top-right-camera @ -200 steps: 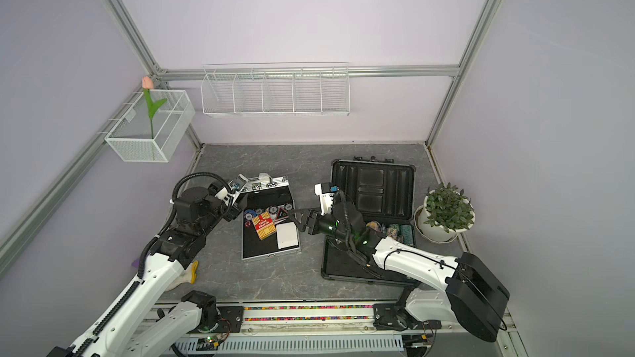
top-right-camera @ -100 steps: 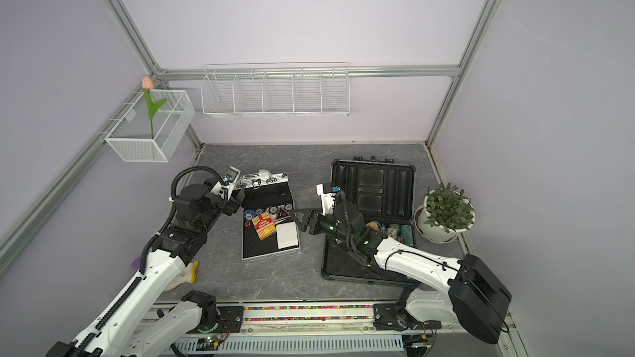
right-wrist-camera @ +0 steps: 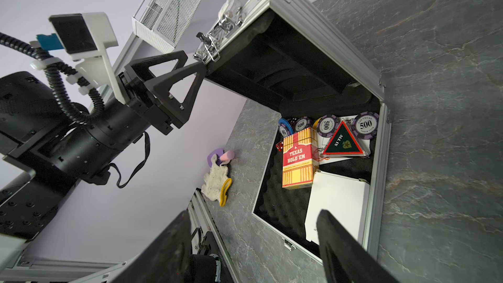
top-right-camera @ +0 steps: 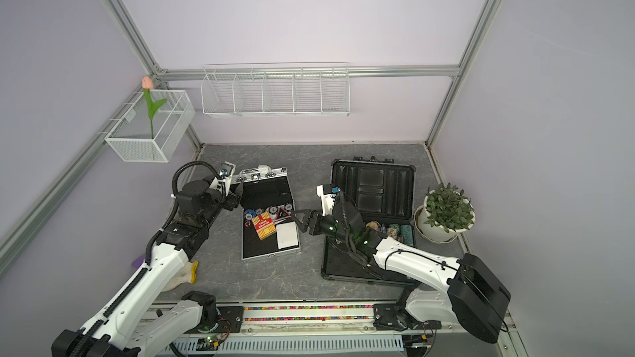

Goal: Open the poker set cases
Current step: Open the case lid on the poker set case.

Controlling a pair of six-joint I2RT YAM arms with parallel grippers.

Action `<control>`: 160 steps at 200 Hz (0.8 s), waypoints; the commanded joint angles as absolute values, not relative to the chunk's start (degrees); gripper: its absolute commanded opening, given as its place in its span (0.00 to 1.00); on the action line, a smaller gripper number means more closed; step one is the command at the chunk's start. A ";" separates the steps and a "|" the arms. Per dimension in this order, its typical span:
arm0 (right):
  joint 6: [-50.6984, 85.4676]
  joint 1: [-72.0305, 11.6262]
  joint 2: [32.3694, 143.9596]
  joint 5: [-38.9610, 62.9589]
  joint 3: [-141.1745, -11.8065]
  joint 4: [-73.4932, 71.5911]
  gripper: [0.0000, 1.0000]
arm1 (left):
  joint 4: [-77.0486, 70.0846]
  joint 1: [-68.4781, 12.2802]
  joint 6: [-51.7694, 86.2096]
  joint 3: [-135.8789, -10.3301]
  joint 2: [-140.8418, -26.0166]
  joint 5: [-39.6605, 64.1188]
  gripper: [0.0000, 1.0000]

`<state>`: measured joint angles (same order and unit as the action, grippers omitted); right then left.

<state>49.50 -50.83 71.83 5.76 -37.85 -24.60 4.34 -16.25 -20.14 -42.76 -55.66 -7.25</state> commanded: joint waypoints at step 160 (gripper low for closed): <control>48.66 -50.73 73.94 3.64 -41.06 -21.90 0.75 | 5.91 -13.01 -5.77 -47.77 -62.79 -8.33 0.74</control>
